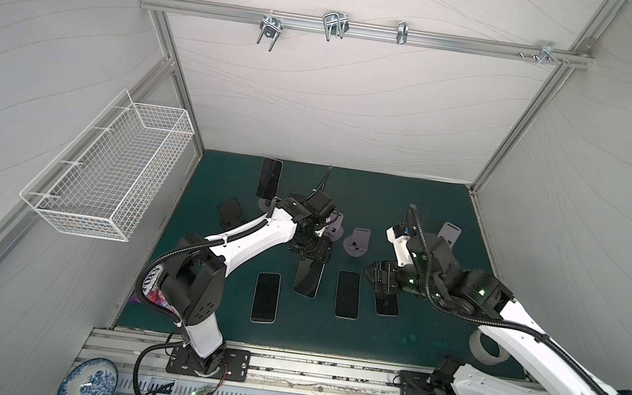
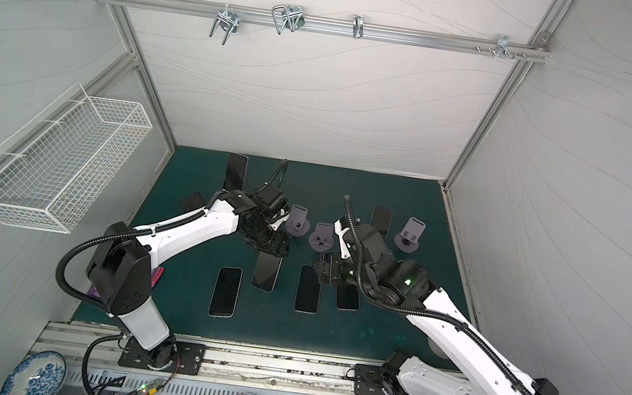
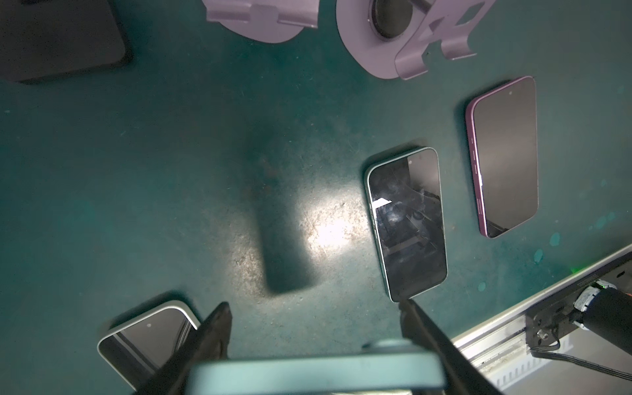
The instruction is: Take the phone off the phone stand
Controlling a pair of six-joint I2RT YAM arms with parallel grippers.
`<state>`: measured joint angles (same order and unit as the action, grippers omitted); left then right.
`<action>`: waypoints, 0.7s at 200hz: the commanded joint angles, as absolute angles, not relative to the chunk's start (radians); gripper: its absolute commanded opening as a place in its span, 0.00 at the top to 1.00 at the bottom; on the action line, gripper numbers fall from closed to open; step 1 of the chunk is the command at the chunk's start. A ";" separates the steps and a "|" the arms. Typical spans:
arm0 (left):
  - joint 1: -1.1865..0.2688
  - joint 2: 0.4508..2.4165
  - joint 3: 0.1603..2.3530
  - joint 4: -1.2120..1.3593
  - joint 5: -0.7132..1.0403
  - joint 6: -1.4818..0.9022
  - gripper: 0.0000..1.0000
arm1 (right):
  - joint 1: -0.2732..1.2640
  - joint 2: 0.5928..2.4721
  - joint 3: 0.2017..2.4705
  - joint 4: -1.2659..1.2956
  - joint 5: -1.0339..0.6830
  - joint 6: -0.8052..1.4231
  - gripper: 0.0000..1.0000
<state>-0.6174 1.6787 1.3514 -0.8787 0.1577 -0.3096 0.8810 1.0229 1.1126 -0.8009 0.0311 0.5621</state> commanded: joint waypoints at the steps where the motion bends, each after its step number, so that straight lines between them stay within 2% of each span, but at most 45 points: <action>1: -0.624 1.687 1.364 -0.884 0.176 -0.323 0.90 | 0.877 1.042 1.114 -0.779 0.002 0.545 0.24; 140: -0.624 1.748 1.294 -0.817 0.208 -0.356 0.90 | 0.872 1.157 1.048 -0.696 -0.052 0.510 0.24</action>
<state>-0.6182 1.7264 1.3025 -0.8501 0.1806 -0.3370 0.8764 1.1534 1.0615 -0.7155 -0.0399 0.5220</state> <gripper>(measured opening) 0.735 0.760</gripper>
